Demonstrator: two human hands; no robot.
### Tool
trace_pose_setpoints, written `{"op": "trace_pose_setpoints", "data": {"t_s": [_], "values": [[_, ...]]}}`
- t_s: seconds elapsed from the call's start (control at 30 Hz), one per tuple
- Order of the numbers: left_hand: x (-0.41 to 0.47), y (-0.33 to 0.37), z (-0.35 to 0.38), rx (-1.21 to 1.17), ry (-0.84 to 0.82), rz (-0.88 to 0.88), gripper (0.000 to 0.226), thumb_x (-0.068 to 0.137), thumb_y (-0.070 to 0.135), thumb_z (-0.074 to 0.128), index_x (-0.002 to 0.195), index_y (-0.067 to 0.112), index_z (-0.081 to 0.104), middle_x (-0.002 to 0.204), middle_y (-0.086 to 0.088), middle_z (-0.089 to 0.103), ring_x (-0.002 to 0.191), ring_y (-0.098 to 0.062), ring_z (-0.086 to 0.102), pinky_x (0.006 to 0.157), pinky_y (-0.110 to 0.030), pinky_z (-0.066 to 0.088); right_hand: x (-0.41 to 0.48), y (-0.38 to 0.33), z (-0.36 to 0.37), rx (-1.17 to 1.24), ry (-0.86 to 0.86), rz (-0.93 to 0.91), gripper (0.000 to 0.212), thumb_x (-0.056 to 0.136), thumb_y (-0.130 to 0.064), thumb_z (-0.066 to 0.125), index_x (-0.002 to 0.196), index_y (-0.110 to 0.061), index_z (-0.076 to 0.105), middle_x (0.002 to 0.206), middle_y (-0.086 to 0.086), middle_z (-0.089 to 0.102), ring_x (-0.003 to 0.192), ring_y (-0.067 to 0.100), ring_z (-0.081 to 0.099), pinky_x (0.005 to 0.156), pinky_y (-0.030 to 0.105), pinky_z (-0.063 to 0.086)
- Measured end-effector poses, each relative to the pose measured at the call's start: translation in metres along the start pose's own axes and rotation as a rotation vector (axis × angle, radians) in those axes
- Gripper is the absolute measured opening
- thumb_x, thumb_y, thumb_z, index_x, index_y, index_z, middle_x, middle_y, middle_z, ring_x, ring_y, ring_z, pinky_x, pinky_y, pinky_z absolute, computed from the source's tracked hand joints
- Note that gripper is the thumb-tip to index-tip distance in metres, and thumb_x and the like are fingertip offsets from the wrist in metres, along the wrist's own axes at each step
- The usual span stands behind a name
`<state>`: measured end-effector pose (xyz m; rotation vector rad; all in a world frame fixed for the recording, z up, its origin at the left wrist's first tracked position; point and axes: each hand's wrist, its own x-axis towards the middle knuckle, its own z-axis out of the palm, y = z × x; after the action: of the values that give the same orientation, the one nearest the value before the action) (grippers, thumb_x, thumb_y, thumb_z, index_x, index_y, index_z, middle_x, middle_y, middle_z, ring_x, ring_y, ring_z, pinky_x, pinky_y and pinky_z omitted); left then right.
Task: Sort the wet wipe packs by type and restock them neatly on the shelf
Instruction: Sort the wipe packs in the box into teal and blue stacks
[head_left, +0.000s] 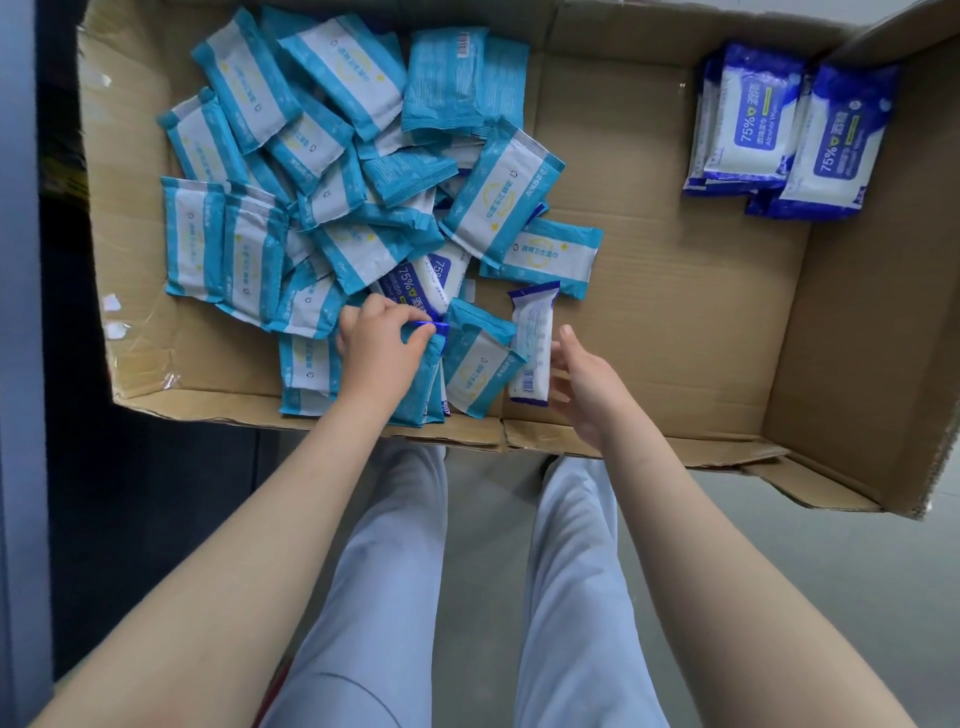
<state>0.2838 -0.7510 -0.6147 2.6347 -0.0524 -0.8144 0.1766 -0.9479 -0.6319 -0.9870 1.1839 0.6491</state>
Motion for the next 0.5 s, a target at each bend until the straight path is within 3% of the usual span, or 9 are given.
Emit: {"op": "trace_pose_setpoints", "data": {"t_s": [0.07,0.13,0.23,0.33,0.43,0.5], "values": [[0.001,0.005,-0.004,0.02,-0.015,-0.028,0.015,0.093,0.041,0.062,0.097,0.031,0.071,0.107,0.013,0.05,0.117,-0.023,0.033,0.091,-0.029,0.019,0.001,0.0,0.0,0.037,-0.039,-0.002,0.045,0.105,-0.049,0.031,0.114,-0.021,0.066,0.11,0.001,0.071,0.094,0.015,0.068,0.082,0.031,0.054],[0.001,0.009,-0.008,-0.034,-0.034,-0.023,0.011,0.091,0.043,0.063,0.094,0.034,0.069,0.113,0.015,0.05,0.119,-0.018,0.03,0.094,-0.027,0.015,0.001,0.0,0.0,0.045,-0.078,-0.006,0.041,0.107,-0.046,0.031,0.113,-0.023,0.063,0.104,0.0,0.072,0.088,0.013,0.068,0.079,0.028,0.054],[0.001,0.017,-0.018,-0.239,-0.076,0.041,0.003,0.091,0.031,0.066,0.094,0.031,0.067,0.111,0.008,0.049,0.108,-0.006,0.04,0.097,-0.017,0.029,0.005,0.002,0.001,0.011,-0.135,-0.022,0.028,0.105,-0.04,0.043,0.115,-0.02,0.059,0.111,0.007,0.071,0.095,0.019,0.066,0.086,0.034,0.053],[0.001,0.024,-0.028,-0.401,-0.112,0.065,0.007,0.092,0.023,0.067,0.097,0.027,0.069,0.109,0.003,0.05,0.095,0.0,0.05,0.084,-0.003,0.035,0.009,0.002,0.003,0.03,-0.179,-0.023,0.017,0.099,-0.038,0.057,0.107,-0.023,0.057,0.099,0.002,0.069,0.09,0.016,0.062,0.072,0.028,0.048],[0.003,0.025,-0.031,-0.497,-0.178,0.042,0.011,0.092,0.024,0.066,0.101,0.03,0.068,0.112,0.003,0.055,0.099,0.001,0.056,0.088,-0.011,0.044,0.008,0.0,0.004,-0.023,-0.181,-0.018,0.019,0.095,-0.044,0.061,0.107,-0.03,0.058,0.101,-0.01,0.066,0.079,0.006,0.052,0.065,0.024,0.034],[0.003,0.026,-0.031,-0.567,-0.231,-0.005,0.019,0.092,0.02,0.067,0.108,0.029,0.063,0.111,0.004,0.06,0.096,-0.003,0.061,0.08,-0.012,0.049,0.007,0.0,0.005,-0.057,-0.153,-0.025,0.03,0.092,-0.041,0.065,0.119,-0.028,0.059,0.104,-0.01,0.063,0.079,0.006,0.047,0.066,0.024,0.033]]}}
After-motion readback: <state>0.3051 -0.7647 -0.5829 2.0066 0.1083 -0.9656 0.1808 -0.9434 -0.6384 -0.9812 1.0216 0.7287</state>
